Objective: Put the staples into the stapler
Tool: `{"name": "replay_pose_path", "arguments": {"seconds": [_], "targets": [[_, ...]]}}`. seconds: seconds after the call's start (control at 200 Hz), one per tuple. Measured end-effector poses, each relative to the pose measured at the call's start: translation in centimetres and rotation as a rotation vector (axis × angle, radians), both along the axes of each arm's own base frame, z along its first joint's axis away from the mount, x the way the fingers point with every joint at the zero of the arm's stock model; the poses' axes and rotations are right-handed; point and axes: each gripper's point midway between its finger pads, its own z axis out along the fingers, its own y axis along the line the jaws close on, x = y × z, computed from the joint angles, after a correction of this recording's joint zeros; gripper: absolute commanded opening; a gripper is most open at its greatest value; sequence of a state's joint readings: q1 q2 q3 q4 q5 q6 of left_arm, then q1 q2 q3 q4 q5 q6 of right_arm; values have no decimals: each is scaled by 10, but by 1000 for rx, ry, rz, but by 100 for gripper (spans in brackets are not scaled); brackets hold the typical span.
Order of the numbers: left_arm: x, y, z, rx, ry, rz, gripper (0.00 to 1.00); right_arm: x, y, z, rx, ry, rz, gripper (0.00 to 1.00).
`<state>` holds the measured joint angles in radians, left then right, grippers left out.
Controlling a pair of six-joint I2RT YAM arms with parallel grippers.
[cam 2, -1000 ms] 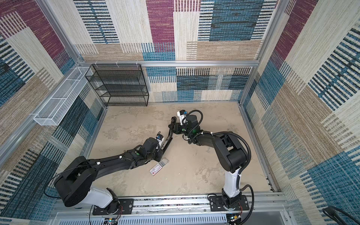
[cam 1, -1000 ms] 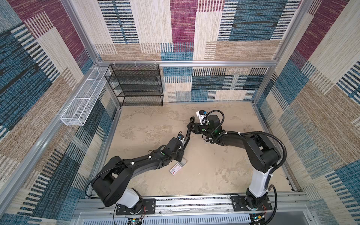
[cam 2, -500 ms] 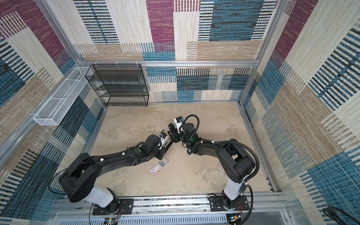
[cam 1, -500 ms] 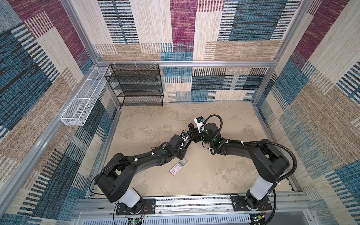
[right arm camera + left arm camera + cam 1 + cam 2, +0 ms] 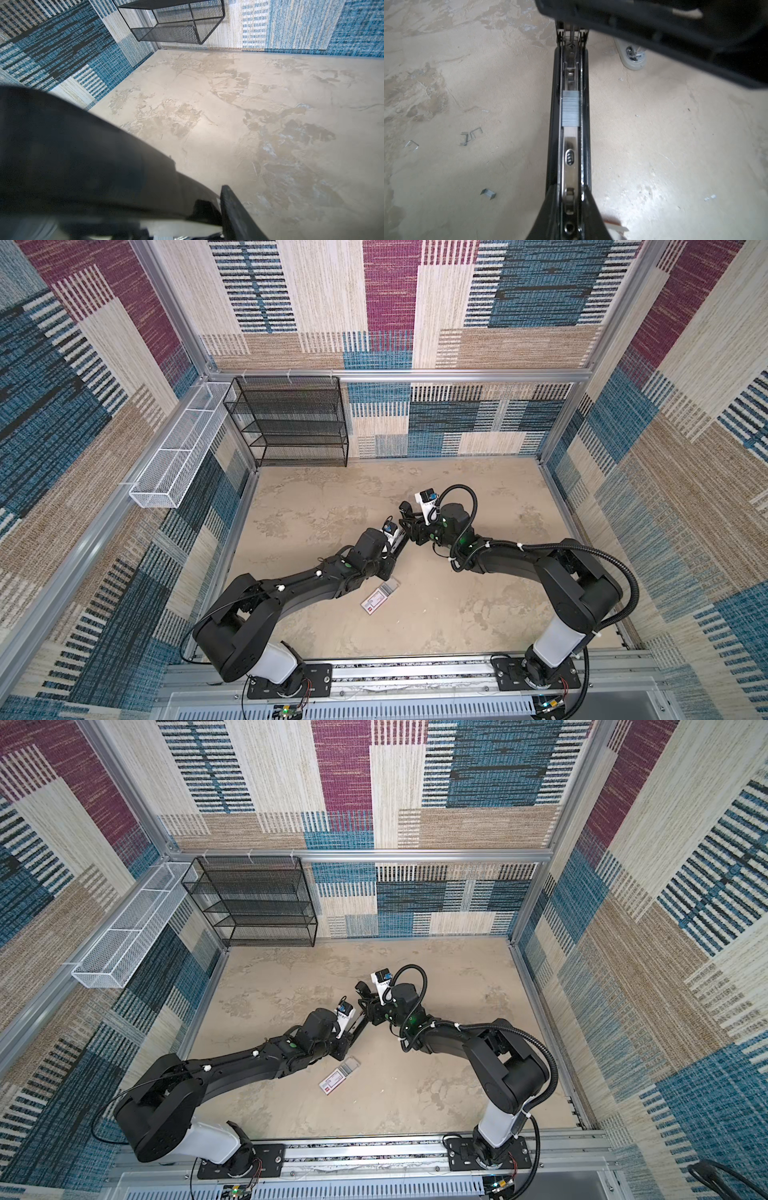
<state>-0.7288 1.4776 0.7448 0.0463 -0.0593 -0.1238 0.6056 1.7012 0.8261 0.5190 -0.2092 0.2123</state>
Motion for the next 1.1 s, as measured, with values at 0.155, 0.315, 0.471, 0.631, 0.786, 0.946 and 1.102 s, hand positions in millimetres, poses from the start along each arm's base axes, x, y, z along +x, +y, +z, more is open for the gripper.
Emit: {"name": "replay_pose_path", "arguments": {"seconds": [0.155,0.315,0.471,0.631,0.786,0.946,1.102], "targets": [[-3,-5,3,4,29,-27,0,-7,-5,-2,-12,-17,3,56],[-5,-5,1,8,39,-36,5,-12,-7,-4,-15,-12,4,56],[-7,-3,-4,11,42,-36,10,-14,-7,-9,-20,-2,11,56],[-9,-1,-9,15,47,-36,17,-17,-7,-20,-27,11,14,55],[-9,-1,-16,23,56,-36,20,-19,-9,-29,-36,23,15,55],[-8,-1,-24,36,64,-31,24,-20,-9,-38,-49,38,13,55],[2,0,-22,38,24,-2,34,-21,-9,-52,-70,65,12,55]]}}
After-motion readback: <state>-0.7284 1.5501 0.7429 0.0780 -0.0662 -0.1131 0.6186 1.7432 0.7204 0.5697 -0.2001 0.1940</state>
